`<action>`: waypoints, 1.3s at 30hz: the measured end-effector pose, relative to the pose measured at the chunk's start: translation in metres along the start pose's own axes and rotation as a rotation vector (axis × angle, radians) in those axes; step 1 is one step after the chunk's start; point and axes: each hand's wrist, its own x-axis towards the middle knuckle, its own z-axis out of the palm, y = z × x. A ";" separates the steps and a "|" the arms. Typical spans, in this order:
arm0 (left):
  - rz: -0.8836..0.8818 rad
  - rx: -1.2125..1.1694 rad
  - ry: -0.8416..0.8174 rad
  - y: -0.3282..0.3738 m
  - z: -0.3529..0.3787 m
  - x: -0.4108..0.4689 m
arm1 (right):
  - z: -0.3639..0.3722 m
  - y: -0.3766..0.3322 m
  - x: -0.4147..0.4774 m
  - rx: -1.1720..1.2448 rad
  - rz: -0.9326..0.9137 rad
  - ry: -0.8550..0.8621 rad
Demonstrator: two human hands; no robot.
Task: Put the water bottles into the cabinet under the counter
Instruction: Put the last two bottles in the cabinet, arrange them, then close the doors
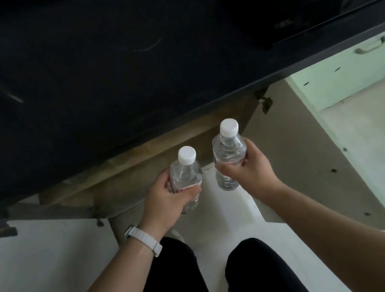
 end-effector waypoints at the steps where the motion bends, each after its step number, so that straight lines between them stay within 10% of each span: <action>1: 0.005 -0.010 0.019 -0.015 0.006 0.014 | 0.005 0.015 0.010 0.020 -0.008 0.009; 14: 0.170 -0.059 0.098 -0.130 0.034 0.152 | 0.058 0.159 0.136 0.167 -0.258 0.138; 39: 0.371 -0.045 0.221 -0.022 0.052 0.261 | 0.031 0.080 0.255 0.286 -0.393 0.182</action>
